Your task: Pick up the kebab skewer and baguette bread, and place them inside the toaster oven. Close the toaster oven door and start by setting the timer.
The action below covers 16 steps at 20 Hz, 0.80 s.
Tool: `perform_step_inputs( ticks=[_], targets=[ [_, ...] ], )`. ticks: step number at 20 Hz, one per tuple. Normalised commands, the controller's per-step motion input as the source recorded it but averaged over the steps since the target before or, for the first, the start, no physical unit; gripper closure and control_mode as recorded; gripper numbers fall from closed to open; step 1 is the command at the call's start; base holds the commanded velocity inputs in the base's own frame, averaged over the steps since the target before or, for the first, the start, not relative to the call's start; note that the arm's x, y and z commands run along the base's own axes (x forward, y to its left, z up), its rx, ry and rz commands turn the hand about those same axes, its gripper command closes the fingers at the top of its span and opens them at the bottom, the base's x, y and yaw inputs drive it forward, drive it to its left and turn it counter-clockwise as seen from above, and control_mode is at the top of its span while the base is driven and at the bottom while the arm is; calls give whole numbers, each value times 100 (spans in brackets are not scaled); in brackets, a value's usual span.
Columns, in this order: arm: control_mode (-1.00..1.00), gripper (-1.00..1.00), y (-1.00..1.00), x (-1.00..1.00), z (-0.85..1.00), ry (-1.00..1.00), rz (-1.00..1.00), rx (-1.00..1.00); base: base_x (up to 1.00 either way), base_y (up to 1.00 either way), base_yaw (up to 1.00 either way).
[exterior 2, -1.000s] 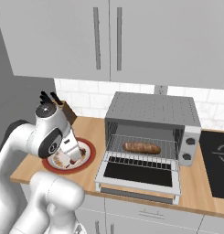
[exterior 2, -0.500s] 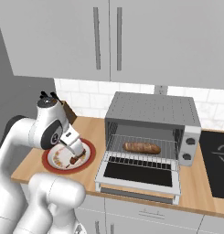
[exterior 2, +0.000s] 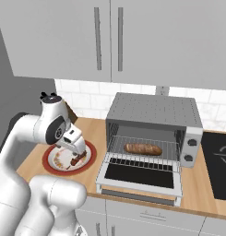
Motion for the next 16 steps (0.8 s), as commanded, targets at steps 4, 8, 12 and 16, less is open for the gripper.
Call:
perform_step_inputs(
  ticks=[4,8,12,16],
  targets=[
    [-100,-100,12,0,-41,0,2,-6,0,0,0],
    [-100,-100,0,20,-37,0,0,-1,0,0,0],
    [-100,-100,0,21,-37,0,0,0,0,0,0],
    [-100,-100,0,25,-24,0,0,0,0,0,0]
  ],
)
